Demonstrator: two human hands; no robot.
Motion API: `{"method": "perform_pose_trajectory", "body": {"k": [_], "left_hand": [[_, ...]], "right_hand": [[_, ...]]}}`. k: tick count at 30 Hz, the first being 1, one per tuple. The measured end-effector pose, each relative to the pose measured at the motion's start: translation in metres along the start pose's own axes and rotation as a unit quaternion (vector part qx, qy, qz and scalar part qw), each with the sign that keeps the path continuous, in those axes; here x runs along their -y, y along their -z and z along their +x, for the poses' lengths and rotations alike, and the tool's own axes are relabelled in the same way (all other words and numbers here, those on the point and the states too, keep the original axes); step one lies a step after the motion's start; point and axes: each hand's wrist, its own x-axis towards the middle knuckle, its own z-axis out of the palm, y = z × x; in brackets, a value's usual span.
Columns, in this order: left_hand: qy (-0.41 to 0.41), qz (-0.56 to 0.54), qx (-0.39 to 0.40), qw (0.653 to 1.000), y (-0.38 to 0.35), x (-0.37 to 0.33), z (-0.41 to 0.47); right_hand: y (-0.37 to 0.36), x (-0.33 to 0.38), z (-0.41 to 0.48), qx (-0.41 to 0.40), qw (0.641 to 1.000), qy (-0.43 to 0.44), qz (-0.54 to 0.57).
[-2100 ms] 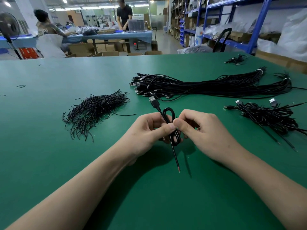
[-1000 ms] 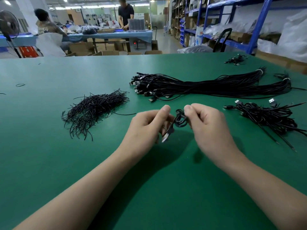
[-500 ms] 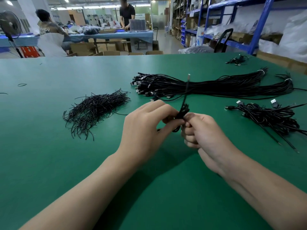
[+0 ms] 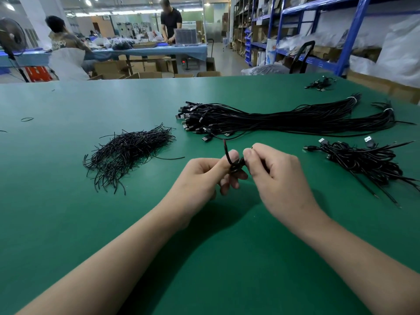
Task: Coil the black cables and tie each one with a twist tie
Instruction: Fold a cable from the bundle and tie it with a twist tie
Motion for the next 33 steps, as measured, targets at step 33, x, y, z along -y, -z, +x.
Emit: {"method": "perform_pose_trajectory", "body": {"k": [33], "left_hand": [[0.061, -0.043, 0.018, 0.997, 0.009, 0.008, 0.006]], "right_hand": [[-0.005, -0.003, -0.001, 0.025, 0.999, -0.035, -0.006]]}}
